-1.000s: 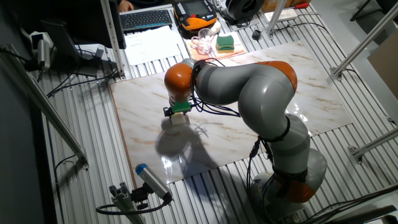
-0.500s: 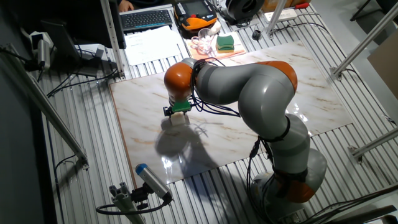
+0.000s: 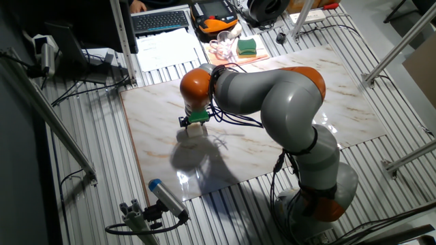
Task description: Clean the tabletop with a sponge
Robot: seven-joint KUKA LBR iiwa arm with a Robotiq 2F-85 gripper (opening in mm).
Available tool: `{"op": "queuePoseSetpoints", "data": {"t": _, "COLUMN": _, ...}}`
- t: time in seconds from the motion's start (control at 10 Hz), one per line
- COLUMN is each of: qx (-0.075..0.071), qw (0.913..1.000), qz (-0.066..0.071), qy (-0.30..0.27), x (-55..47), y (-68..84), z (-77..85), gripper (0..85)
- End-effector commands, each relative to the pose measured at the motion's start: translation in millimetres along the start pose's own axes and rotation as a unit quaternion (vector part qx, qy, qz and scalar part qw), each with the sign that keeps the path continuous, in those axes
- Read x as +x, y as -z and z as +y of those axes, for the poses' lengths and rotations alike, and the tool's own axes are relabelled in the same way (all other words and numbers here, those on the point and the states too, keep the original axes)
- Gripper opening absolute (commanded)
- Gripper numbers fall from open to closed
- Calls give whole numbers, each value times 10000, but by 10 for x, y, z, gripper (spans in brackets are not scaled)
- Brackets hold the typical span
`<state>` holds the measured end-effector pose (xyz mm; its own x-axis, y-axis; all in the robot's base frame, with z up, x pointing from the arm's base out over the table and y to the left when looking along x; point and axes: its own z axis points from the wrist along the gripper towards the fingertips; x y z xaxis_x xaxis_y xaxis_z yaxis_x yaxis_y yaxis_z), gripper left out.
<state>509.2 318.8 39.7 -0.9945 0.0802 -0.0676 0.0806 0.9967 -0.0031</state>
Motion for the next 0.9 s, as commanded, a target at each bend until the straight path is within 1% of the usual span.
{"op": "queuePoseSetpoints", "data": {"t": 0.0, "qx": -1, "qw": 10000, "qz": -1, "qy": -1, "x": -2, "y": -7, "z": 0, "gripper": 680}}
{"op": "queuePoseSetpoints", "data": {"t": 0.6, "qx": -16, "qw": 10000, "qz": -8, "qy": -9, "x": -11, "y": -47, "z": 3, "gripper": 680}}
{"op": "queuePoseSetpoints", "data": {"t": 0.7, "qx": -16, "qw": 10000, "qz": -8, "qy": -9, "x": -10, "y": -42, "z": 4, "gripper": 510}}
{"op": "queuePoseSetpoints", "data": {"t": 0.8, "qx": -32, "qw": 10000, "qz": 9, "qy": 6, "x": -9, "y": -32, "z": 6, "gripper": 510}}
